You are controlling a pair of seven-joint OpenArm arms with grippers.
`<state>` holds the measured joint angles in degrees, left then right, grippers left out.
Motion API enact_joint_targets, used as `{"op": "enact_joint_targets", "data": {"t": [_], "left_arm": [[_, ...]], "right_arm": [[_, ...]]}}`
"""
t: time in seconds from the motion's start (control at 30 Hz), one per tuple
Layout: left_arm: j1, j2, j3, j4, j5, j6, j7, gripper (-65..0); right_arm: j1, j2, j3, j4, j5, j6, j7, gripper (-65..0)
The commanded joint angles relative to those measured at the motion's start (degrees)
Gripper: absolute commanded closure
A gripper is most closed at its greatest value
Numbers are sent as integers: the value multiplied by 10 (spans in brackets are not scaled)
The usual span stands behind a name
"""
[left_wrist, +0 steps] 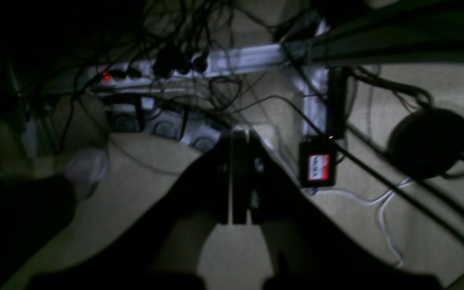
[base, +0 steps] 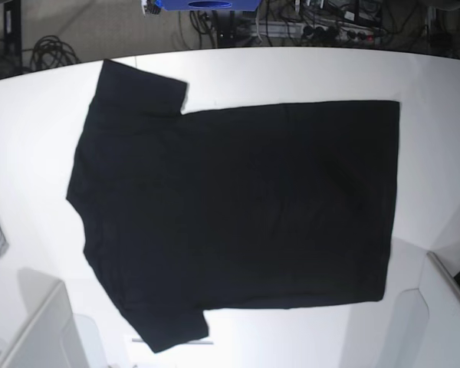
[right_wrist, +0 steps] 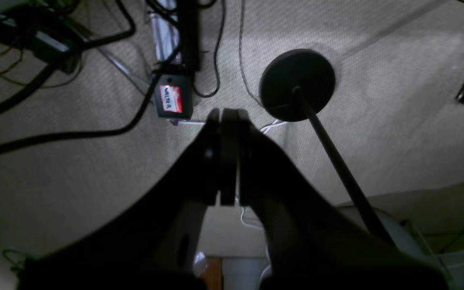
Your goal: Fold the T-shirt properly
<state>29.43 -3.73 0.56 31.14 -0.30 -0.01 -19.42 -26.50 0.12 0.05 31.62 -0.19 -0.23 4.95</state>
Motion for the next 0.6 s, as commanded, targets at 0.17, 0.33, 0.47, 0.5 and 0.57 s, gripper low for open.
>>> {"op": "enact_joint_targets", "data": {"t": [0.17,0.33,0.47,0.5,0.57], "left_arm": [[67,-34,-2,4,0,4,-106,0],[111,-52,0,4,-1,4,-183,0],[134,-55,1,5,5,4,-215,0],[139,-61,1,5,0,4,-222,0],[147,-79,0,5,-1,4,-246,0]], "right_arm": [[-88,0,3,112,2,-2,-1,0],[-149,0,3,221,3,-3,-47,0],[-186,-1,3,308,3,-3,-95,0],[-196,-1,3,329,3,-3,-104,0],[-215,-4,23,366,3,-3,-118,0]]}}
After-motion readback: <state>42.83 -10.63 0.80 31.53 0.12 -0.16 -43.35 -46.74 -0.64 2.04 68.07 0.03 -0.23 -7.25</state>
